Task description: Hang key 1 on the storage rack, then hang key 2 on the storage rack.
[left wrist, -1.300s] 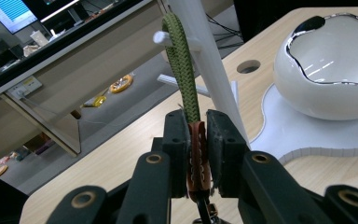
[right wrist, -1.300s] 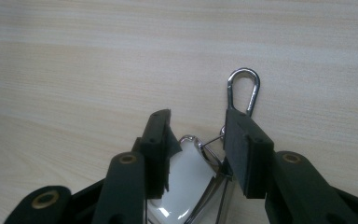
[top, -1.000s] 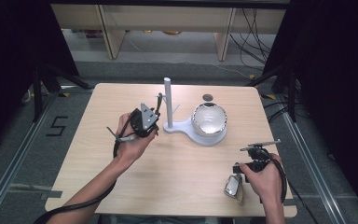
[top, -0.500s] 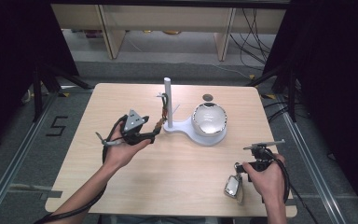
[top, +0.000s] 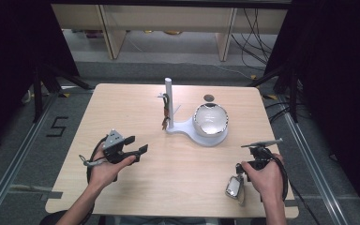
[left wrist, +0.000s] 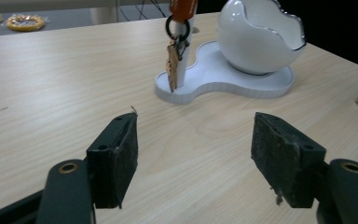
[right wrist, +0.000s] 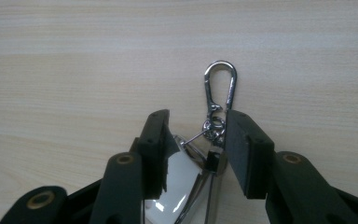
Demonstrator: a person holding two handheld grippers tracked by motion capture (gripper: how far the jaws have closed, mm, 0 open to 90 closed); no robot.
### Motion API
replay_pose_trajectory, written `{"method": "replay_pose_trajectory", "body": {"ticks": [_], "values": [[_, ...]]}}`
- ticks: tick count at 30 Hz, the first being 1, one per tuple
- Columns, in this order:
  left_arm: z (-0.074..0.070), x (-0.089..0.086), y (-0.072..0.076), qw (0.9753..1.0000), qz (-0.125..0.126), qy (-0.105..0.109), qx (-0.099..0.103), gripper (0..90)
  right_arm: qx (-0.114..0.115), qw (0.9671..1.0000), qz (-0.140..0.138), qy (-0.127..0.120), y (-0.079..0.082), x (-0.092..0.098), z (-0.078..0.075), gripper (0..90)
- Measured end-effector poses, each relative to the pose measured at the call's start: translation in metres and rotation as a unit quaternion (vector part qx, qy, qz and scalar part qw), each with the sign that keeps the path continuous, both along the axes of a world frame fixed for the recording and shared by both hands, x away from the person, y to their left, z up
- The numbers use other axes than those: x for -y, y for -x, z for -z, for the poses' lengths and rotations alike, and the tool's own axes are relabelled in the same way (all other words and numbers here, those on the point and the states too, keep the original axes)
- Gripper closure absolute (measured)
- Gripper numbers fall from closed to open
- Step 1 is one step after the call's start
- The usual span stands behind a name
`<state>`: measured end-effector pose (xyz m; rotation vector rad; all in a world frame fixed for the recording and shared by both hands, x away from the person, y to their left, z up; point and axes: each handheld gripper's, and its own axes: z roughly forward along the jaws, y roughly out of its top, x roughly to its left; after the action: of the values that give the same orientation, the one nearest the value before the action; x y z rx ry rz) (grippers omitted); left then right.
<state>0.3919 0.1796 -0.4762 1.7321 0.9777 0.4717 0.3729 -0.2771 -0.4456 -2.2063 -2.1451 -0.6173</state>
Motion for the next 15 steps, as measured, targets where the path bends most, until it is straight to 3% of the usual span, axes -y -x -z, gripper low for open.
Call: {"method": "replay_pose_trajectory", "body": {"ticks": [1, 3, 4, 5, 8, 11, 12, 13, 14, 15], "values": [[0.002, -0.002, 0.000, 1.0000, -0.001, -0.001, 0.000, 32.5, -0.009, 0.9994, 0.029, -0.014, 0.000, -0.005, -0.003, 60.9], [0.006, -0.004, 0.002, 0.9999, -0.012, 0.003, -0.003, 33.0, -0.013, 0.9996, 0.023, -0.012, -0.001, -0.004, -0.003, 60.9], [0.007, -0.006, 0.003, 0.9998, -0.017, -0.001, -0.002, 33.4, -0.002, 0.9999, -0.014, 0.004, -0.001, 0.003, -0.002, 60.9], [0.009, -0.006, 0.003, 0.9999, -0.017, 0.001, 0.000, 33.5, 0.000, 1.0000, 0.004, 0.001, -0.003, 0.000, -0.003, 60.9], [0.012, -0.007, 0.004, 0.9998, -0.021, -0.002, -0.003, 33.5, -0.002, 0.9999, -0.013, 0.003, -0.002, 0.003, -0.003, 61.1], [0.013, -0.008, 0.005, 0.9998, -0.021, -0.002, -0.001, 33.5, -0.002, 1.0000, -0.007, 0.004, -0.002, 0.002, -0.004, 61.4], [0.013, -0.008, 0.006, 0.9997, -0.022, -0.005, -0.002, 33.5, -0.011, 0.9997, 0.022, -0.006, -0.003, -0.003, -0.005, 61.5], [0.013, -0.008, 0.007, 0.9998, -0.021, -0.004, -0.002, 33.5, -0.008, 0.9994, 0.033, -0.012, -0.003, -0.005, -0.004, 61.7], [0.013, -0.008, 0.007, 0.9997, -0.022, -0.004, -0.003, 33.5, -0.008, 0.9999, 0.003, 0.007, -0.004, -0.001, -0.003, 62.0], [0.013, -0.008, 0.007, 0.9997, -0.023, -0.004, -0.003, 33.5, -0.021, 0.9996, 0.017, 0.000, -0.006, -0.004, -0.003, 62.2]]}}
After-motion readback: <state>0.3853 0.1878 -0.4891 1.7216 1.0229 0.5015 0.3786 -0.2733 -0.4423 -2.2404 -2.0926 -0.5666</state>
